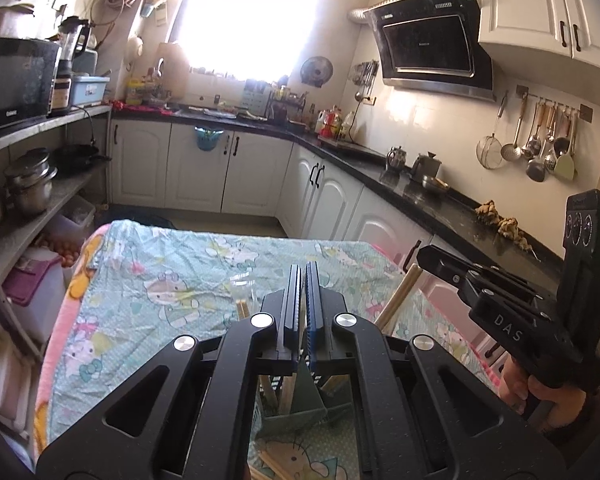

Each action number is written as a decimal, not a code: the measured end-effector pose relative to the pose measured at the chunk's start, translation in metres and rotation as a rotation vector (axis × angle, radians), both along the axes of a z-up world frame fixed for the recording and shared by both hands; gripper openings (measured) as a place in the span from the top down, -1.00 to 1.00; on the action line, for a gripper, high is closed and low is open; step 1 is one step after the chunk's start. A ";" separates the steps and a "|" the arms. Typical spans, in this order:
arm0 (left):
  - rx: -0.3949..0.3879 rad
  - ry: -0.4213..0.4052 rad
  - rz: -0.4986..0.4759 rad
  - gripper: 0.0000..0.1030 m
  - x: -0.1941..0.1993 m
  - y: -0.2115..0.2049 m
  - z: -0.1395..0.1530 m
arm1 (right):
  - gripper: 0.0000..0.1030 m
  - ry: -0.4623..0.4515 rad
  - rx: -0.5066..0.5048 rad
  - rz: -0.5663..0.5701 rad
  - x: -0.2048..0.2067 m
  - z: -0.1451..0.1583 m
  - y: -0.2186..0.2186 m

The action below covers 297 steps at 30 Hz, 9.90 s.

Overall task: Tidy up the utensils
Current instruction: 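Open both tools to release the chopsticks in the caddy, then withdraw both open tools from the caddy toward the chopsticks on the cloth, then close the left tool on a wooden chopstick while the right tool grasps another, then lift both held chopsticks upright and carry them over the green caddy, then lower both held chopsticks into the green caddy, then open the right tool to release its chopstick while the left tool holds its chopstick in the caddy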

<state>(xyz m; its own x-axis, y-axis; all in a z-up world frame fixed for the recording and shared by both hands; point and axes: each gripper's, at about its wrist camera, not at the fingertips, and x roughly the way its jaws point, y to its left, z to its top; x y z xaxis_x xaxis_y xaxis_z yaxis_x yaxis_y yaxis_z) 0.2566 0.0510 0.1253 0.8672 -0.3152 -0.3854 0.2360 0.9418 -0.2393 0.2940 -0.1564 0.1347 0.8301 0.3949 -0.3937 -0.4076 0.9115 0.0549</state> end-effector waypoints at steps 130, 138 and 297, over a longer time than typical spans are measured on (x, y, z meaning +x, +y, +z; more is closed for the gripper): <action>-0.015 0.607 0.036 0.43 0.016 -0.015 -0.200 | 0.45 0.620 -0.083 -0.130 -0.053 -0.209 -0.071; -0.017 0.616 0.039 0.60 0.020 -0.019 -0.204 | 0.95 0.592 -0.061 -0.126 -0.053 -0.207 -0.076; 0.063 0.038 0.012 0.12 0.016 -0.042 -0.024 | 0.43 0.081 0.018 -0.064 0.000 -0.021 -0.043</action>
